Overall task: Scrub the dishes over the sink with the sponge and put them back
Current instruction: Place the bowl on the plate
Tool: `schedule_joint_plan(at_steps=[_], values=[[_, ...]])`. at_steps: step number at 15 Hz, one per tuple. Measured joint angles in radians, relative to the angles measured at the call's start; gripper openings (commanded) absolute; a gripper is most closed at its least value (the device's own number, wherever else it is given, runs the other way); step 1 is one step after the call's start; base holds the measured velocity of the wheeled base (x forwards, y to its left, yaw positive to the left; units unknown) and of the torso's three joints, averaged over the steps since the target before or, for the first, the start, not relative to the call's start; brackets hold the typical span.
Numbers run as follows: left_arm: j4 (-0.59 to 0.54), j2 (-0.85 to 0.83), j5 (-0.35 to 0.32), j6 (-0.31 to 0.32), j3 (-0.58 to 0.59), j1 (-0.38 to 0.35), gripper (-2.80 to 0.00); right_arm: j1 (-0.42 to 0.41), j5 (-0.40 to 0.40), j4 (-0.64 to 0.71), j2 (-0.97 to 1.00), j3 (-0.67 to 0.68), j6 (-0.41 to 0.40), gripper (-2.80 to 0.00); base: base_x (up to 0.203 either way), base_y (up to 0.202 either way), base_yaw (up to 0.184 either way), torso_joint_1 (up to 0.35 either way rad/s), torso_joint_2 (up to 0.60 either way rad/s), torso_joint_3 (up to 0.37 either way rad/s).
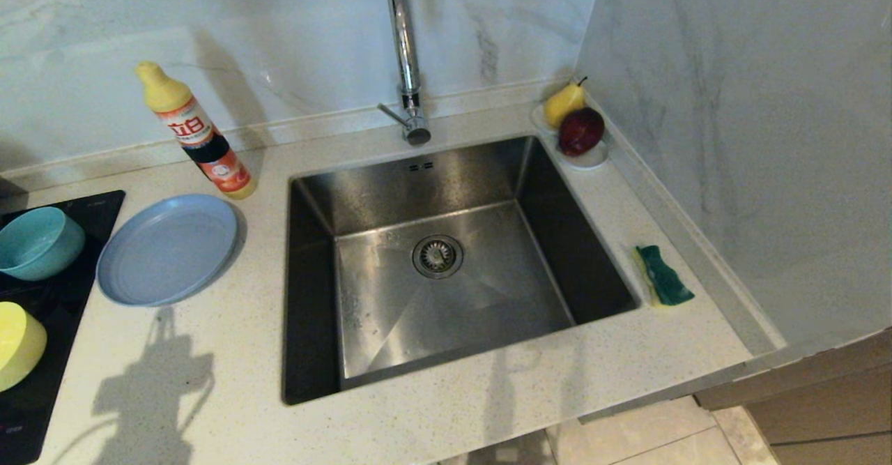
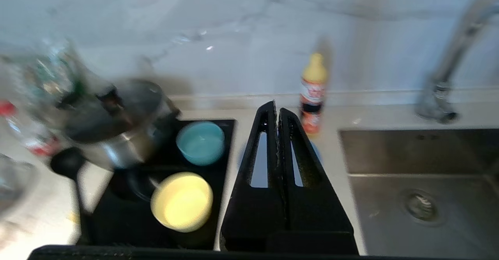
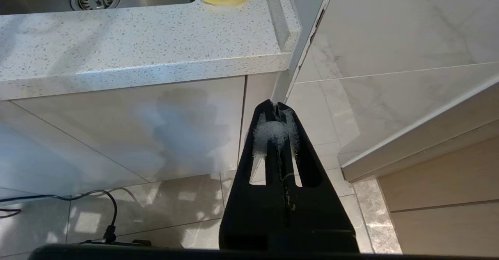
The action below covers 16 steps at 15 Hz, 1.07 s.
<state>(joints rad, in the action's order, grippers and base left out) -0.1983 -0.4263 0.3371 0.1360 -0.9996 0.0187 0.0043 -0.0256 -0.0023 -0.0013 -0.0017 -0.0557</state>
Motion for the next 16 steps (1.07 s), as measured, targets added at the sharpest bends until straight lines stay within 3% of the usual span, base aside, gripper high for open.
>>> schedule_joint_plan(at_steps=[4, 6, 8, 10, 13, 16], values=[[-0.036, -0.305, 0.113, 0.030, -0.171, -0.001, -2.80, 0.000, 0.000, -0.001, 0.000, 0.000, 0.000, -2.80, 0.000, 0.000, 0.000, 0.000, 0.00, 0.000], [-0.042, -0.444, 0.171, -0.002, -0.199, -0.006, -2.80, 0.000, 0.000, -0.001, 0.000, 0.001, 0.000, -2.80, 0.000, 0.000, 0.000, 0.000, 0.00, 0.000], [-0.045, -0.565, 0.178, -0.064, -0.199, -0.038, -2.80, 0.000, 0.000, -0.001, 0.000, 0.001, 0.000, -2.80, 0.000, 0.000, 0.000, 0.000, 0.00, 0.000], [-0.042, -0.681, 0.127, -0.130, -0.202, -0.111, -2.80, 0.000, 0.000, 0.000, 0.000, 0.000, 0.000, -2.80, 0.000, 0.000, 0.000, 0.000, 0.00, 0.000], [-0.033, -0.845, 0.001, -0.211, -0.263, -0.269, -2.80, 0.000, 0.000, 0.000, 0.000, 0.001, 0.000, -2.80, 0.000, 0.000, 0.000, 0.000, 0.00, 0.000], [-0.029, -0.939, -0.151, -0.242, -0.304, -0.425, -2.80, 0.000, 0.000, 0.000, 0.000, 0.000, 0.000, -2.80, 0.000, 0.000, 0.000, 0.000, 0.00, 0.000]])
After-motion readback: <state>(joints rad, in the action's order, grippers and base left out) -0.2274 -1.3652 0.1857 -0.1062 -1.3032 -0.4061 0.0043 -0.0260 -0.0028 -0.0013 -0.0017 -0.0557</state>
